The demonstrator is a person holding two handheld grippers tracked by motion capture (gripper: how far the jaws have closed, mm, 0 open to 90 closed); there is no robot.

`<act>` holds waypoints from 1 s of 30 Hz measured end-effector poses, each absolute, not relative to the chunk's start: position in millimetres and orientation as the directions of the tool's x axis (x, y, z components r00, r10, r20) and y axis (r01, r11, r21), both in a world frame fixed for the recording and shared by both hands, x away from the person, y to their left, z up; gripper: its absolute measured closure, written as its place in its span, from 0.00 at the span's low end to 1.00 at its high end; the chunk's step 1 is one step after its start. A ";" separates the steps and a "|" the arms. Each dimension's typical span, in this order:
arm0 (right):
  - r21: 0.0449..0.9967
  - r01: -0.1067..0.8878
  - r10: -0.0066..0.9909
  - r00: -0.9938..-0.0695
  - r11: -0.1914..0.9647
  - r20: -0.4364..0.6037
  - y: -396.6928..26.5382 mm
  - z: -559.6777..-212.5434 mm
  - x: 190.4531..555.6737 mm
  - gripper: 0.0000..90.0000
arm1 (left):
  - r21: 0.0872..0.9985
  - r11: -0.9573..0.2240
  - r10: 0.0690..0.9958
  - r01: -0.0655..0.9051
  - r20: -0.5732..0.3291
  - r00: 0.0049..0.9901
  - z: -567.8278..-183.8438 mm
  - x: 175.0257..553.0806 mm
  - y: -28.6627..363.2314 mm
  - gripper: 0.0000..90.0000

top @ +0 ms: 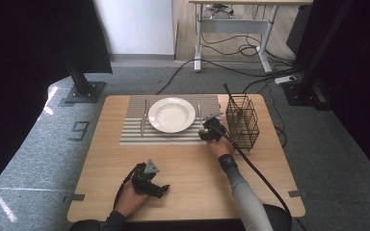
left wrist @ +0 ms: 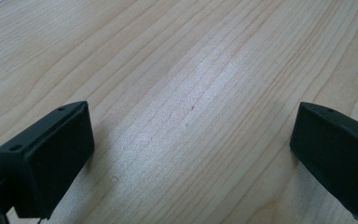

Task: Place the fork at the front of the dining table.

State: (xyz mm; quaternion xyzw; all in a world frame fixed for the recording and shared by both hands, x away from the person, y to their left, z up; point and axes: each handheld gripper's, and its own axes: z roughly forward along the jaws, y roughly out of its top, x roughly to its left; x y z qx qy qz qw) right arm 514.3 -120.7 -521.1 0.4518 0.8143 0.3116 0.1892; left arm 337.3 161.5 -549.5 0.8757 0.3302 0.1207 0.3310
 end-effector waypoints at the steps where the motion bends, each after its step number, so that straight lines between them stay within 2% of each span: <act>1: 0.682 0.613 0.852 -0.523 0.398 -0.027 -120.3 -520.0 513.5 0.43 | 0.659 -0.563 0.658 0.499 -0.007 0.753 -549.6 337.3 161.5 0.00; 4: 0.693 0.590 0.841 -0.539 0.415 -0.045 -118.5 -514.9 508.7 0.28 | 0.659 -0.563 0.658 0.499 -0.008 0.753 -549.6 337.3 161.5 0.00; 9: 0.717 0.551 0.812 -0.582 0.427 -0.036 -115.7 -498.6 492.4 0.15 | 0.659 -0.561 0.660 0.500 -0.008 0.751 -549.5 337.1 161.4 0.00; 15: 0.746 0.486 0.779 -0.624 0.456 -0.070 -118.8 -478.7 461.9 0.12 | 0.658 -0.562 0.662 0.502 -0.006 0.749 -549.4 336.8 161.3 0.00; 22: 0.758 0.443 0.755 -0.649 0.478 -0.097 -137.8 -464.7 422.1 0.03 | 0.658 -0.560 0.664 0.503 -0.007 0.748 -549.4 336.4 161.2 0.00; 30: 0.773 0.429 0.761 -0.641 0.468 -0.105 -170.6 -469.3 389.6 0.00 | 0.658 -0.560 0.665 0.504 -0.006 0.747 -549.4 335.6 161.2 0.00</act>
